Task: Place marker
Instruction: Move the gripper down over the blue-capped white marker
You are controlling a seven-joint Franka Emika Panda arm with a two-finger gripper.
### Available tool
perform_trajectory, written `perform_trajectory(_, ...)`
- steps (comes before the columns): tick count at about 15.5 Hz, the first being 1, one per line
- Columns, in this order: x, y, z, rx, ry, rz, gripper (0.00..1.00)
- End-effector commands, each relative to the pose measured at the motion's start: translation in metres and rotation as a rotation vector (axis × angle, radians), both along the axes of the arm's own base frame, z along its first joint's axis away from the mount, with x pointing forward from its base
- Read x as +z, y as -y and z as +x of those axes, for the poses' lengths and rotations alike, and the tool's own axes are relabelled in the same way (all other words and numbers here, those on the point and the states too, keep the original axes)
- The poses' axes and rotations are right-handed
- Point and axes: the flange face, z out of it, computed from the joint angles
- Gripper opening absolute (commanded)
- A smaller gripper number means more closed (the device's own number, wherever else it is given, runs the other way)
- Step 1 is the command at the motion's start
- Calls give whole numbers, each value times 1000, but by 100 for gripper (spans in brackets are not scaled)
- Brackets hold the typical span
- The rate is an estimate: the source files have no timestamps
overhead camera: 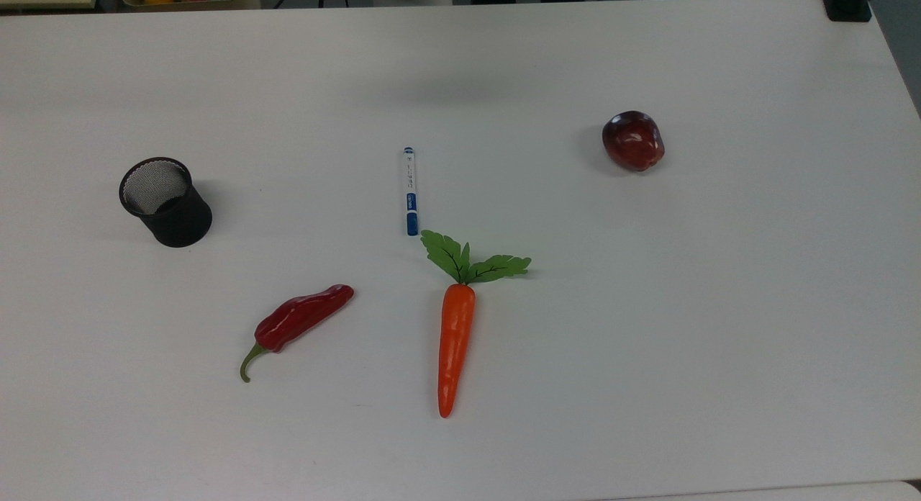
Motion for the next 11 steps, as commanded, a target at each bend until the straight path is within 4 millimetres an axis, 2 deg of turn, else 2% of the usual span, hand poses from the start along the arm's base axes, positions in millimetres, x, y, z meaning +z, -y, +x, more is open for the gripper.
perform_trajectory(1,-2,-2,-3,-20,17,5,100)
perform_trajectory(4,-4,-2,-2,-13,12,6,100)
perform_trajectory(7,-16,-7,1,-2,6,13,100)
perform_trajectory(11,-54,-14,23,11,48,29,100)
